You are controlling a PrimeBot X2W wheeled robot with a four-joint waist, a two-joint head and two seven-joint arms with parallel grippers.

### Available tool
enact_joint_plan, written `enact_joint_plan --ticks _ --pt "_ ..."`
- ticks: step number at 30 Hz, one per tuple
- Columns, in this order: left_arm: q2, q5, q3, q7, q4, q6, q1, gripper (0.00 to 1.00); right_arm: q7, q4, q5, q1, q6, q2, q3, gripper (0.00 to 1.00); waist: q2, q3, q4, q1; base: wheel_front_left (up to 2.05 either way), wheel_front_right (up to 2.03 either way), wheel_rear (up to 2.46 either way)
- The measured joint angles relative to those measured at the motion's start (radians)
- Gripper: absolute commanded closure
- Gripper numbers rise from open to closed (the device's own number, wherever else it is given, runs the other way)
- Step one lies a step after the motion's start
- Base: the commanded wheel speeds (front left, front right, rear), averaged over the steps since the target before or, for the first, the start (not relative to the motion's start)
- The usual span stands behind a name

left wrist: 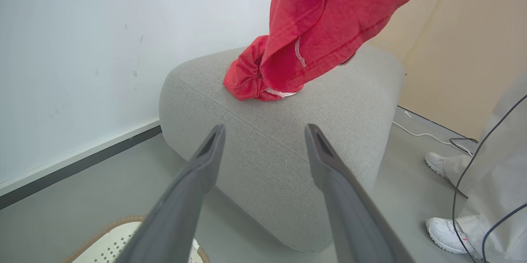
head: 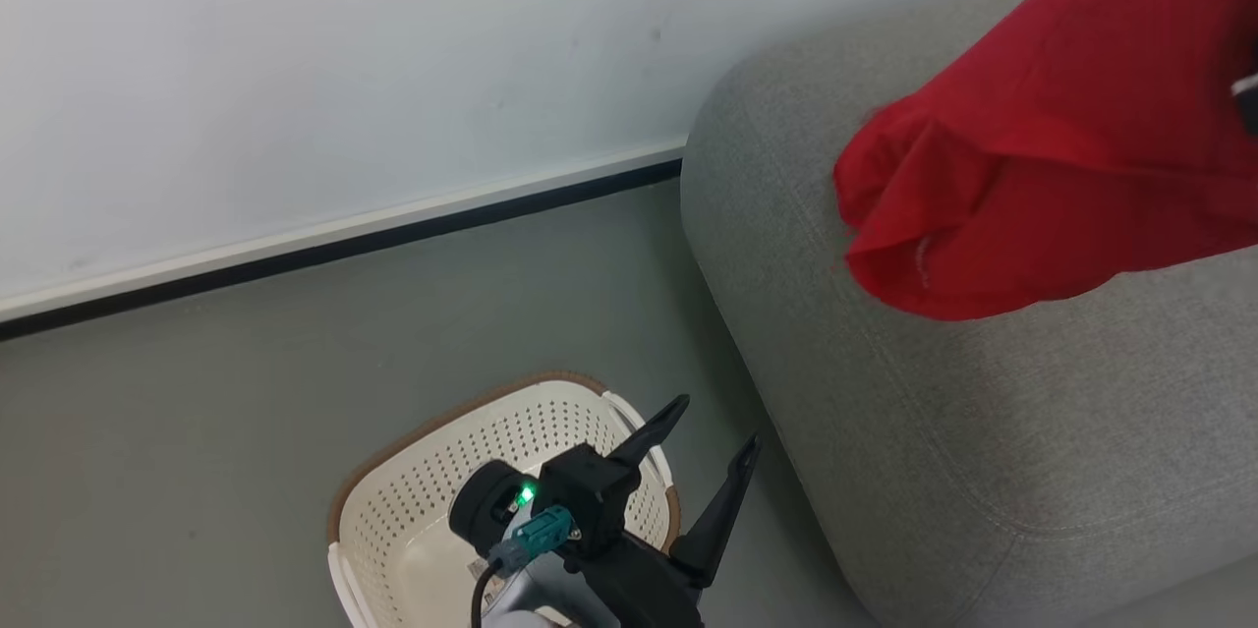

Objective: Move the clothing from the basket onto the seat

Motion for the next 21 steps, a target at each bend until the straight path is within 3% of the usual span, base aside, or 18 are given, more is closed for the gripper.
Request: enact_joint_plan --ticks 14,21 --pt "0.016 0.049 0.003 0.023 -0.072 -0.001 -0.112 0.0 0.033 0.27 -0.02 -0.3 0.01 -0.065 -0.07 1.0 0.0001 0.158 0.08 0.0002 0.0 0.0 0.0" --pt "0.028 0.062 0.008 0.03 -0.108 -0.001 -0.141 0.0 0.029 0.402 -0.038 -0.36 -0.013 -0.097 -0.106 1.0 0.0001 0.227 0.123 0.0002 0.0 0.0 0.0"
